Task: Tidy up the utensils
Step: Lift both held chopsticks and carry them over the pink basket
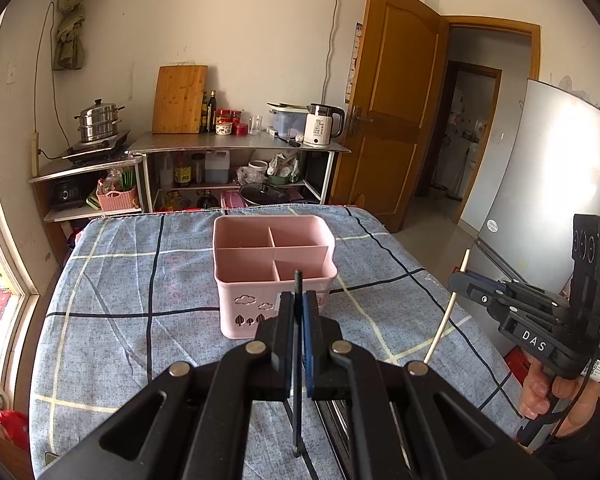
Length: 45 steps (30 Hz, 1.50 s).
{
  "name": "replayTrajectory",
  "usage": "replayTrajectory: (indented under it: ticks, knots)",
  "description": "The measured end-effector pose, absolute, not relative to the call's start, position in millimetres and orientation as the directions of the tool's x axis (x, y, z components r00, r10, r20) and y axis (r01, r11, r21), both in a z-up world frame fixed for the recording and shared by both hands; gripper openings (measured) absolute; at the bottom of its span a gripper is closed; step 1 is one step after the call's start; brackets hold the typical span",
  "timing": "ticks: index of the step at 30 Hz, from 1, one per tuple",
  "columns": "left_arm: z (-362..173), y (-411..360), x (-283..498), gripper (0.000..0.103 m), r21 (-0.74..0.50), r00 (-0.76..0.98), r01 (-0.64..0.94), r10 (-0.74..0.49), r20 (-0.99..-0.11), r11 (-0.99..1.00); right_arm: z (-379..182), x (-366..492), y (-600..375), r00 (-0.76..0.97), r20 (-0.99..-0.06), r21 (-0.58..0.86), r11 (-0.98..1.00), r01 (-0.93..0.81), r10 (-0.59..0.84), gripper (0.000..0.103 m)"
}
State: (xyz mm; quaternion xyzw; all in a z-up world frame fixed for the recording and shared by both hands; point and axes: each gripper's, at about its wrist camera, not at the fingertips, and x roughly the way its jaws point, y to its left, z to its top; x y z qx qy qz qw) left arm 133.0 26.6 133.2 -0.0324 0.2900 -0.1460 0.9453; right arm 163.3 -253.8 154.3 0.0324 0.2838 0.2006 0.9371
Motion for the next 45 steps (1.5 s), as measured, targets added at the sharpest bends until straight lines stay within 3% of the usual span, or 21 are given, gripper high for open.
replayTrajectory:
  ticks: [14,26,36,45]
  knots:
    - [183,49,178,0.004,-0.195,0.814,0.246,-0.312,-0.491,0.949,187,206,-225,0.769,-0.434,0.22,0.883,-0.415,0.47,0.005]
    - [244,77,218,0.004,-0.204,0.874,0.218,-0.284,-0.393,0.954,223,264,-199,0.814,-0.326,0.258,0.873,-0.413,0.482,0.005]
    - [209,86,259,0.004,-0.216,0.86,0.183,-0.263,-0.438,0.959,203,295,-160,0.814,-0.303,0.262,0.865,-0.428,0.495,0.005]
    - [167,92,275,0.005,-0.241,0.82,0.161,-0.266,-0.507,0.957,156,314,-152,0.773,-0.4,0.279,0.869,-0.409,0.493,0.005]
